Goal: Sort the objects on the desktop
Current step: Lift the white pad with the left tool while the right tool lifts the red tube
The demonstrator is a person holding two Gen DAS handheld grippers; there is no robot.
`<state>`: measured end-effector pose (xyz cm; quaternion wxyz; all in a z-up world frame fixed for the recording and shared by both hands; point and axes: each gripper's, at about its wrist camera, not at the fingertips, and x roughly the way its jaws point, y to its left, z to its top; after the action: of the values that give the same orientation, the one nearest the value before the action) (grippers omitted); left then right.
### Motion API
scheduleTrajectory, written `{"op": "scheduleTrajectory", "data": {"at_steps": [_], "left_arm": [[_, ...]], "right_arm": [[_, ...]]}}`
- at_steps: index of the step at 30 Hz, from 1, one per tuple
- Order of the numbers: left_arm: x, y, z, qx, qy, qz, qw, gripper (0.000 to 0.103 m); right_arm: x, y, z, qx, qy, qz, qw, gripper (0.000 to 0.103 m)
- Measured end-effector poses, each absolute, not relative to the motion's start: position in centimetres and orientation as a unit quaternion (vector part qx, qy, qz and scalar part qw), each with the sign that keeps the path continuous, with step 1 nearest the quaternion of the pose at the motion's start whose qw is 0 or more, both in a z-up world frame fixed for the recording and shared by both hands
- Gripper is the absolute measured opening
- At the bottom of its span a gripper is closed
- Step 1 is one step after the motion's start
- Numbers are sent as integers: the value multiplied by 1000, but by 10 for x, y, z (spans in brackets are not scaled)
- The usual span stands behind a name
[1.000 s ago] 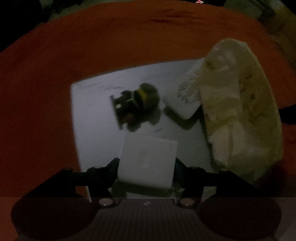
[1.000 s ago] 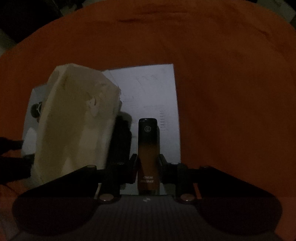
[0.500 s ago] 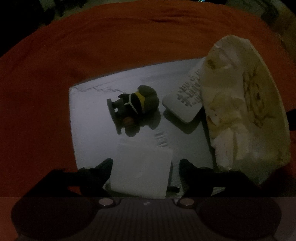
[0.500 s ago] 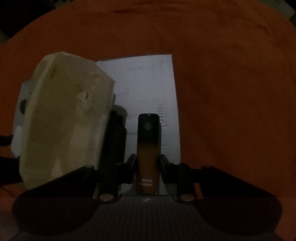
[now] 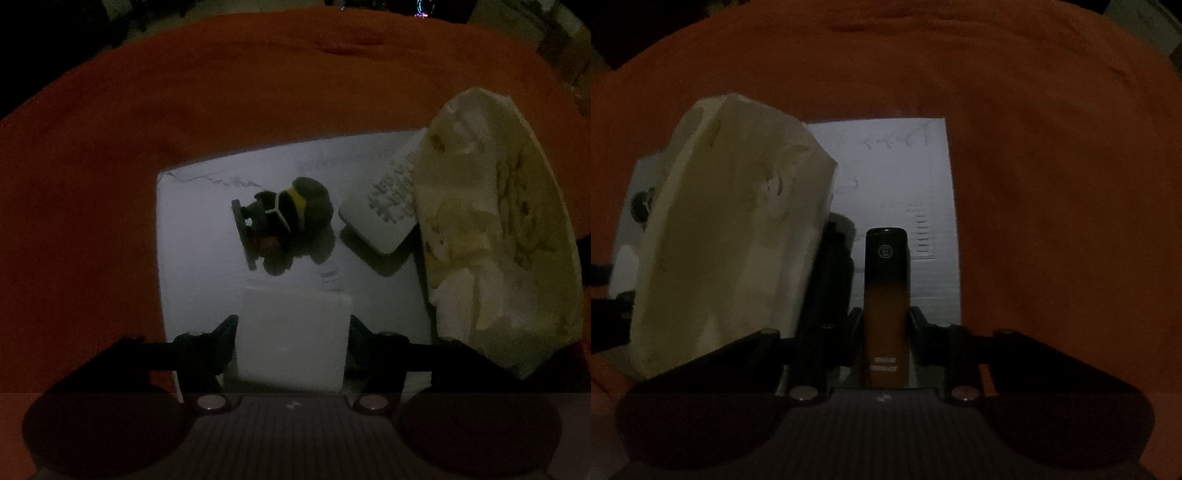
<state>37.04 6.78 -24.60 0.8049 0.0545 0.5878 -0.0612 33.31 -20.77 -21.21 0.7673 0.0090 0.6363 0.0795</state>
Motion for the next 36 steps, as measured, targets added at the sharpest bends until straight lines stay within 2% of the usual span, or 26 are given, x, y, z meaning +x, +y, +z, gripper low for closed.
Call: {"op": "scheduleTrajectory", "data": {"at_steps": [21, 36], "left_arm": [[364, 75, -216, 30, 575, -51, 816, 52], [316, 74, -145, 12, 538, -44, 842, 52]], "right_arm": [[318, -209, -176, 30, 603, 70, 794, 28], [308, -212, -133, 59, 555, 85, 826, 28]]}}
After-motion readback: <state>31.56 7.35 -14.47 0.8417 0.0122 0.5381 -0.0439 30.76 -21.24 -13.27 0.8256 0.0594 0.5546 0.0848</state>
